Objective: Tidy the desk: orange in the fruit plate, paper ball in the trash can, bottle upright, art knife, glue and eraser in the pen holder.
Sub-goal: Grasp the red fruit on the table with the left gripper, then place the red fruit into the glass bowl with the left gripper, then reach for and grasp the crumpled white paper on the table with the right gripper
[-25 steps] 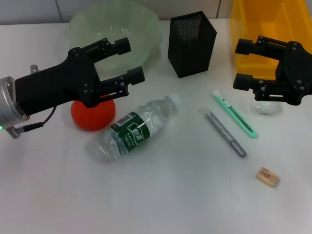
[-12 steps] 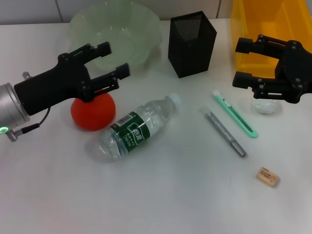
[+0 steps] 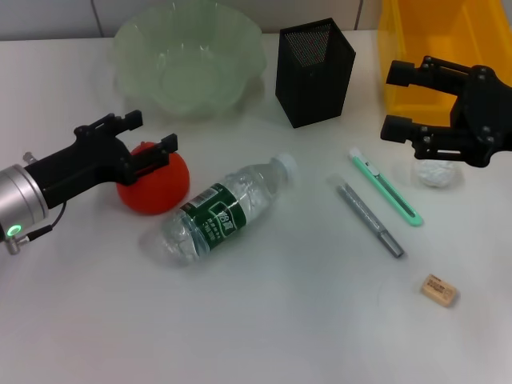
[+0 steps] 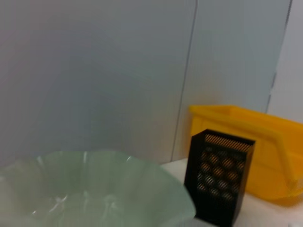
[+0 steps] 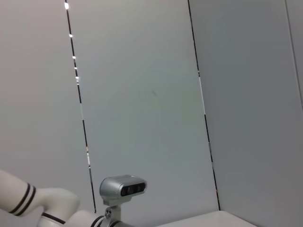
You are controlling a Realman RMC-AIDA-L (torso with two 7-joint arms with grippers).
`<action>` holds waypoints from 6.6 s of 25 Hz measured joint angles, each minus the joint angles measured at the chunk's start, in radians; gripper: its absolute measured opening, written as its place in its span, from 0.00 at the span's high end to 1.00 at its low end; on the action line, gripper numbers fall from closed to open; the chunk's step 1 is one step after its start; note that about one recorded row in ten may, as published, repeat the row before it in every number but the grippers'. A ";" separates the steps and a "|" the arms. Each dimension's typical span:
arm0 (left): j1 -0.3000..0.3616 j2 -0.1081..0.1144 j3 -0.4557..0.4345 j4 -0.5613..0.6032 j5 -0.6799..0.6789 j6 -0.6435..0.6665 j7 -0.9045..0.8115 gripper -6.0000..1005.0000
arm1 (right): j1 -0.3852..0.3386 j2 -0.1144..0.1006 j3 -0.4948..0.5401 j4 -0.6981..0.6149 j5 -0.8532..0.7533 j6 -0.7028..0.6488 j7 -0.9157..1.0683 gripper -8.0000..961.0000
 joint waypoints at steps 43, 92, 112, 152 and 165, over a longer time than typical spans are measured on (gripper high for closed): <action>-0.176 -0.004 -0.131 0.073 0.069 -0.061 -0.028 0.79 | 0.010 0.015 0.025 0.003 0.003 0.042 -0.003 0.14; -0.028 -0.011 -0.089 -0.206 -0.201 0.225 0.286 0.39 | 0.033 0.093 -0.149 -0.688 -0.341 0.316 0.996 0.14; -0.050 -0.012 -0.080 -0.223 -0.201 0.163 0.289 0.40 | 0.204 0.092 -0.382 -0.577 -1.078 0.318 1.599 0.14; -0.048 -0.010 -0.080 -0.223 -0.201 0.157 0.286 0.40 | 0.300 0.091 -0.387 -0.323 -1.146 0.501 1.610 0.17; -0.047 -0.010 -0.082 -0.223 -0.201 0.157 0.280 0.40 | 0.300 0.089 -0.387 -0.322 -1.145 0.498 1.607 0.25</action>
